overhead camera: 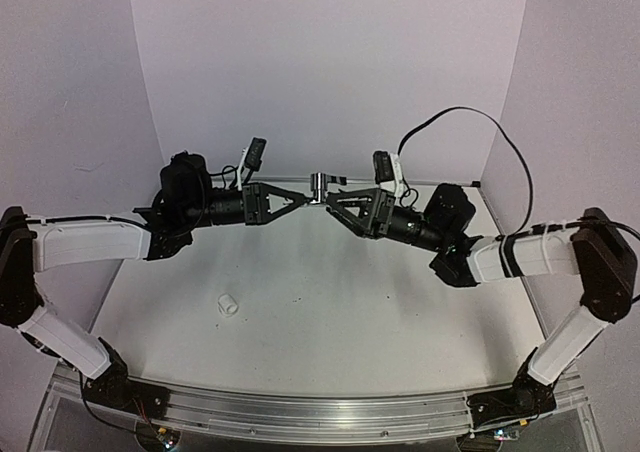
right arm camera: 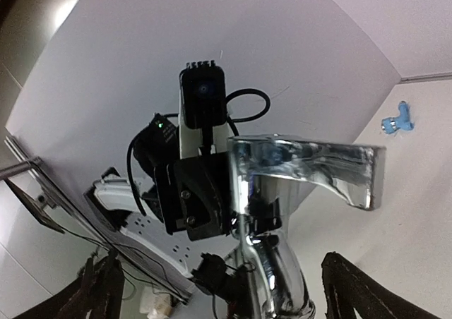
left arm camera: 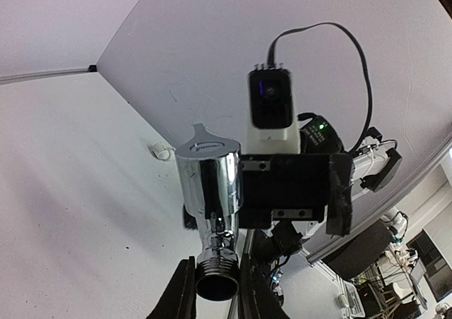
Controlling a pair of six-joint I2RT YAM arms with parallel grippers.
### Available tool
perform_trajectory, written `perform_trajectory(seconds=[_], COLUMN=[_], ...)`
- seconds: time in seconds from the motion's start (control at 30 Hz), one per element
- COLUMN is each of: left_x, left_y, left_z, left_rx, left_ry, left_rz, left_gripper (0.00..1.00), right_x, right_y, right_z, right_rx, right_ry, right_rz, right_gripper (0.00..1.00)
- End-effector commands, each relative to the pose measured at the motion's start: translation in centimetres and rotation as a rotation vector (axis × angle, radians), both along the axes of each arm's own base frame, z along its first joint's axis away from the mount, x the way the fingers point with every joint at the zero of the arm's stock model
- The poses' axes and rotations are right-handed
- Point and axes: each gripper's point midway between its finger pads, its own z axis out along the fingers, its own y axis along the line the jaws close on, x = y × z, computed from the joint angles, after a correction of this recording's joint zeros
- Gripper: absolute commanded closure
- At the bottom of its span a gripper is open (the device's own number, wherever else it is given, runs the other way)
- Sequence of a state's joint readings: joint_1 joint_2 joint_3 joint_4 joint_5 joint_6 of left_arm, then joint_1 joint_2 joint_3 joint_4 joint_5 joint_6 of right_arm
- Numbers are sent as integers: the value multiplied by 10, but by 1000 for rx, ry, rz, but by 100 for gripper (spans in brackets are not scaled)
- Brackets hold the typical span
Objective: Install the water faucets
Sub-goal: Pass from the right arm to the left, then pass from the left arm to the right
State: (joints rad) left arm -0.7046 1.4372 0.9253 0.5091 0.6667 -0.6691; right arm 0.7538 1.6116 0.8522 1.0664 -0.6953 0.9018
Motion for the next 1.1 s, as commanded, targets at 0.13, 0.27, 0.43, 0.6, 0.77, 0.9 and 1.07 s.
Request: perform_trajectory(seconds=[0.13,0.27,0.43,0.6,0.77,0.9,1.07], left_x=[-35,-44,-45,-40,-42,-40,-37], left_y=[-1,-1,0,6,7,6,4], left_z=[41,40,33,31,29,26,26], left_rx=[-17,-4,25,40,46,51,54], left_ry=[-100,-114,-116,-118,-113,-107,-102], left_rz=[-283,-344,-356,-331,-340,-335,-329], left_gripper=[100,100,100,100,100,100,100], right_x=[-32,-45,-55,-34,-28,-26,-37], right_y=[12,12,10,-5,-2,6,21], right_z=[-23,-29,-16,-17,-7,10,4], right_rx=[-487,-480,-437,-472,-440,-378,-356], right_ry=[-124,-76,-102,-86,-91,-129,-119], right_rz=[356,465,514,399,420,437,528], right_gripper=[5,9,16,8,10,23,35])
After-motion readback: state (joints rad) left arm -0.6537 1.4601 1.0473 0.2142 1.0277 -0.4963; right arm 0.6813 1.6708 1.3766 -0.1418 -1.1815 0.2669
